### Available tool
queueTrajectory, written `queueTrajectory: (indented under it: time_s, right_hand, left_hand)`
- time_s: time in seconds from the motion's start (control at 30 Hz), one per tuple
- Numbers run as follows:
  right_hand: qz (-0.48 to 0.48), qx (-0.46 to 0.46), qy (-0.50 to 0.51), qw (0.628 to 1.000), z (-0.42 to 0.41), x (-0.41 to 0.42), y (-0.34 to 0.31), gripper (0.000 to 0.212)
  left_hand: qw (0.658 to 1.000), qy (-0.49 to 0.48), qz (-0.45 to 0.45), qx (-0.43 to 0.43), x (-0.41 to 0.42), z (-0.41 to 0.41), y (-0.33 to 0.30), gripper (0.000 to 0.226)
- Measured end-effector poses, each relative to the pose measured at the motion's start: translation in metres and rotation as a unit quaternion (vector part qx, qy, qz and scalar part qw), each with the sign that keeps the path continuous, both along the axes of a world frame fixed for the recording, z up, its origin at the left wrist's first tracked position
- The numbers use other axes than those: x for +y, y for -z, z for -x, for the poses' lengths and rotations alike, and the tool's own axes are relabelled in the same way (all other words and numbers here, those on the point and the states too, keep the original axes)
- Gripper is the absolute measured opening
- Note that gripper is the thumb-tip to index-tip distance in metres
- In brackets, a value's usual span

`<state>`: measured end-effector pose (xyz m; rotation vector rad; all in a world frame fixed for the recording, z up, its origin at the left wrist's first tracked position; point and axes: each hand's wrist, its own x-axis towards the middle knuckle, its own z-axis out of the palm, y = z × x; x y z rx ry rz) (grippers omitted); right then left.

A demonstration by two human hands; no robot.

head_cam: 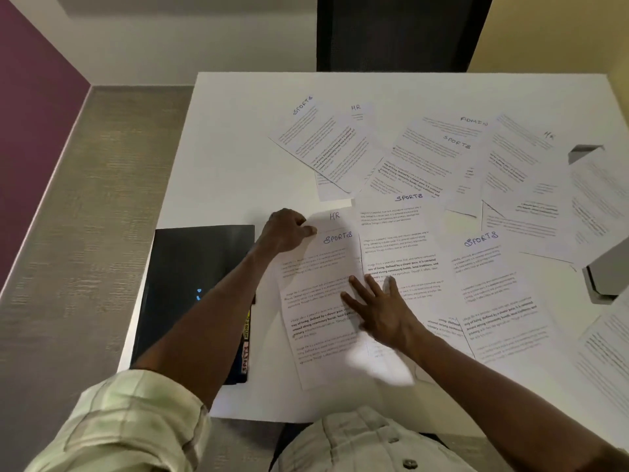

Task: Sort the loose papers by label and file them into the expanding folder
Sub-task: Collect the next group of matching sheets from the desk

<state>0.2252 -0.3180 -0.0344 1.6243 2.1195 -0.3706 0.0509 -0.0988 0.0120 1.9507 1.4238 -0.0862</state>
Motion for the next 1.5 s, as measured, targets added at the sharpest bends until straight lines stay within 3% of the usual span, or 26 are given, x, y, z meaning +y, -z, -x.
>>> queueTrajectory:
  time_s: [0.1,0.3,0.47,0.57,0.67,0.83,0.97,1.13,1.23,1.4,1.5]
  right_hand:
    - [0.019,0.016,0.002,1.000,-0.006,-0.008,-0.001,0.087]
    - [0.027,0.052,0.018,0.998,-0.018,-0.023,-0.004,0.089]
    - [-0.030,0.086,0.024,0.996,-0.020,-0.031,-0.005,0.076]
    - [-0.033,0.134,0.087,0.987,-0.021,-0.030,-0.025,0.063]
    - [-0.106,0.169,0.141,0.970,-0.027,-0.014,-0.043,0.047]
    - [-0.233,0.272,0.237,0.903,-0.035,0.020,-0.080,0.049]
    - [-0.190,0.325,0.305,0.875,-0.043,0.040,-0.096,0.052]
    - [-0.184,0.413,0.355,0.818,-0.056,0.049,-0.098,0.082]
    - [-0.188,0.482,0.384,0.765,-0.063,0.056,-0.113,0.099]
    - [-0.233,0.570,0.402,0.678,-0.071,0.065,-0.146,0.119]
    - [-0.241,0.602,0.385,0.656,-0.078,0.061,-0.167,0.106]
  left_hand:
    - [0.999,-0.026,-0.038,-0.010,0.000,0.000,-0.016,0.041]
    - [0.991,-0.035,-0.097,-0.083,-0.001,0.000,-0.075,0.017]
    - [0.988,-0.010,-0.127,-0.090,-0.009,-0.010,-0.126,0.009]
    - [0.982,-0.018,-0.169,-0.084,-0.014,-0.012,-0.149,0.009]
    - [0.975,-0.023,-0.205,-0.084,-0.020,-0.012,-0.170,0.010]
    - [0.966,0.001,-0.243,-0.085,-0.024,-0.012,-0.193,0.008]
    - [0.960,0.001,-0.267,-0.087,-0.027,-0.009,-0.198,0.007]
    - [0.925,-0.030,-0.350,-0.143,-0.032,-0.004,-0.211,0.005]
    - [0.901,-0.005,-0.391,-0.187,-0.039,-0.011,-0.231,0.003]
    - [0.924,0.057,-0.304,-0.223,-0.053,-0.021,-0.262,0.010]
    - [0.941,0.064,-0.249,-0.222,-0.058,-0.023,-0.268,0.008]
